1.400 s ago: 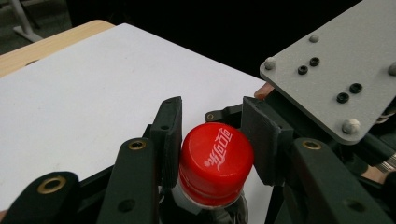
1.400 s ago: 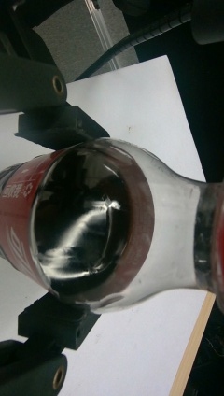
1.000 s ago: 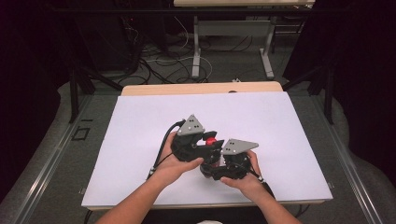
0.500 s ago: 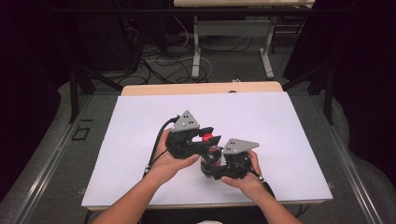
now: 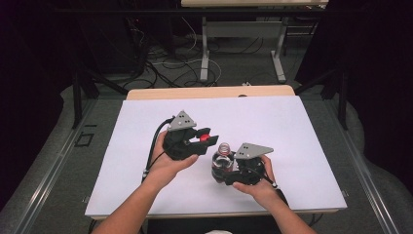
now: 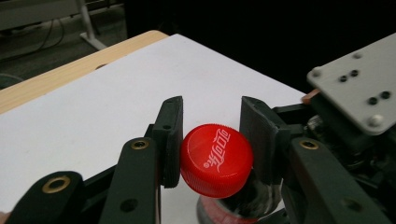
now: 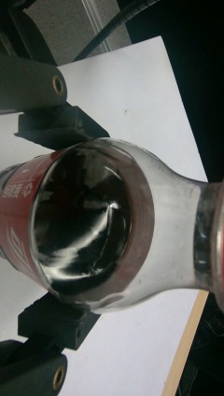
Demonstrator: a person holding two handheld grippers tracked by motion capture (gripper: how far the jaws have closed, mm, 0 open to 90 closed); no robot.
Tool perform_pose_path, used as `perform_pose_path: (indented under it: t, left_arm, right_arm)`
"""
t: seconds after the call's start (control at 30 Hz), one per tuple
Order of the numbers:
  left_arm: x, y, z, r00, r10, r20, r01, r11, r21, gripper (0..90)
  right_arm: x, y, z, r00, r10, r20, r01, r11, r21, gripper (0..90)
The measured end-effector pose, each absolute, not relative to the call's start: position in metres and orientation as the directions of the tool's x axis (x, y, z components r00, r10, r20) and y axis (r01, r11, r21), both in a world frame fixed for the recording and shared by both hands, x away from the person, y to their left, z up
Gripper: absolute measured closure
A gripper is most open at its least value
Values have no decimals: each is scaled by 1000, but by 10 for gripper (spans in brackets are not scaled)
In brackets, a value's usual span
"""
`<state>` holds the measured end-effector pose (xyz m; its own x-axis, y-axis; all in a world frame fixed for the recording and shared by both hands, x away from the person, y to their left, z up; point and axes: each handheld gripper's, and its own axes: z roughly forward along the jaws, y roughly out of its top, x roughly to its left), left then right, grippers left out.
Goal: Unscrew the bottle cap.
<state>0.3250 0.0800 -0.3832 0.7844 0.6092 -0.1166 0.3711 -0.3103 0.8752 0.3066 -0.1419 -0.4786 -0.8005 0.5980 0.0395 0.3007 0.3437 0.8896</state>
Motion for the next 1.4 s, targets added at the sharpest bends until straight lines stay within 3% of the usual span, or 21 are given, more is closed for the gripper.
perform_pose_path:
  t: [0.4,0.73,1.4]
  left_arm:
    - [334,117,-393,695,709,-119,415,-261,872,613]
    - [336,150,-411,609,774,-173,472,-179,863,613]
    - [341,181,-454,493,839,-228,548,-96,831,613]
  right_arm:
    - [310,-151,-477,-778,627,37,306,327,894,301]
    - [313,-156,-477,-763,645,38,316,320,893,301]
    - [319,-163,-482,-738,674,19,319,324,891,301]
